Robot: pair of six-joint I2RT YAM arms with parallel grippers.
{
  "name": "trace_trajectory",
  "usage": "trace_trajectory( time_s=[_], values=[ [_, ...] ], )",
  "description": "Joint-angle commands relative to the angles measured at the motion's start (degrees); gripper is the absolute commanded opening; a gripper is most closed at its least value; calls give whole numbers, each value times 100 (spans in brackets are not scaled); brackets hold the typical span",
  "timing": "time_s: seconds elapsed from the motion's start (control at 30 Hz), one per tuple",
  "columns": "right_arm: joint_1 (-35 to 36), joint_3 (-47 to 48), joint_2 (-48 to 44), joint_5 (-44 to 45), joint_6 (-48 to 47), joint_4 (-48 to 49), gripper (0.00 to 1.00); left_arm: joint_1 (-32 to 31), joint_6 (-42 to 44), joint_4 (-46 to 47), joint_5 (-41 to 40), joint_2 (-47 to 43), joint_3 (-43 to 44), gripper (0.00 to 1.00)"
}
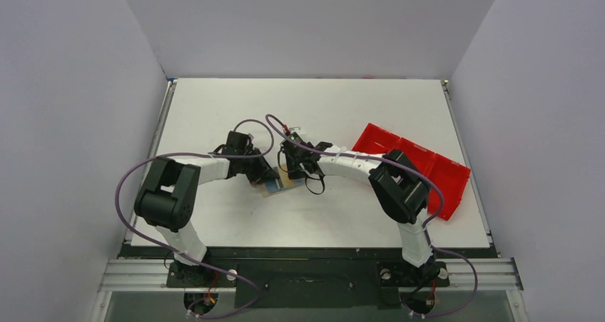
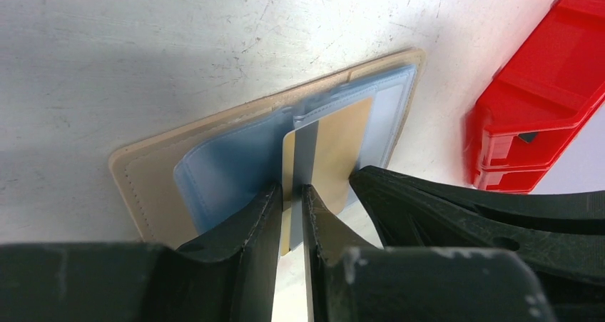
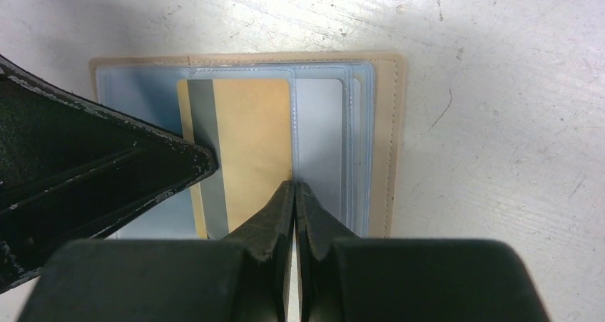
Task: Take the credit cards out of the card holder
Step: Remove the credit card from the card holder.
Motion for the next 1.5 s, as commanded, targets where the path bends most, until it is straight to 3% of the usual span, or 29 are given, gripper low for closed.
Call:
trace_trajectory(
  time_s=[0.0,0.53,1.47],
  values=[
    [-10,-63,324,150,27,-171,0,66,13,140,-7,-171,-210,12],
    [-21,-84,474,141,47,-180,0,293,-233,1091,517,-503,-1020,13],
    [-10,55,713,79,-9,-277,0,367,-335,1843,1024,-438,-1426,15]
  ],
)
